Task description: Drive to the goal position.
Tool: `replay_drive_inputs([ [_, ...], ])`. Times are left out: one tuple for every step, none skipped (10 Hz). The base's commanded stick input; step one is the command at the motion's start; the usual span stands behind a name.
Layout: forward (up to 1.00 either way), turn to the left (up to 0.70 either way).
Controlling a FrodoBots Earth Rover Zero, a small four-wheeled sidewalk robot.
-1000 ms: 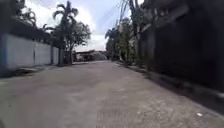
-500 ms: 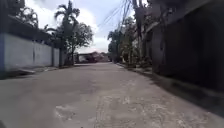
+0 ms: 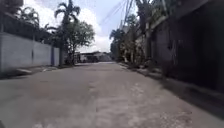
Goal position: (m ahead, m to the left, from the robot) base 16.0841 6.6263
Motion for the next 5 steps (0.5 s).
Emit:
replay_drive_inputs([
  [1.00, -0.06],
  [1.00, -0.12],
  [1.00, -0.40],
  [1.00, -0.40],
  [1.00, -0.11],
])
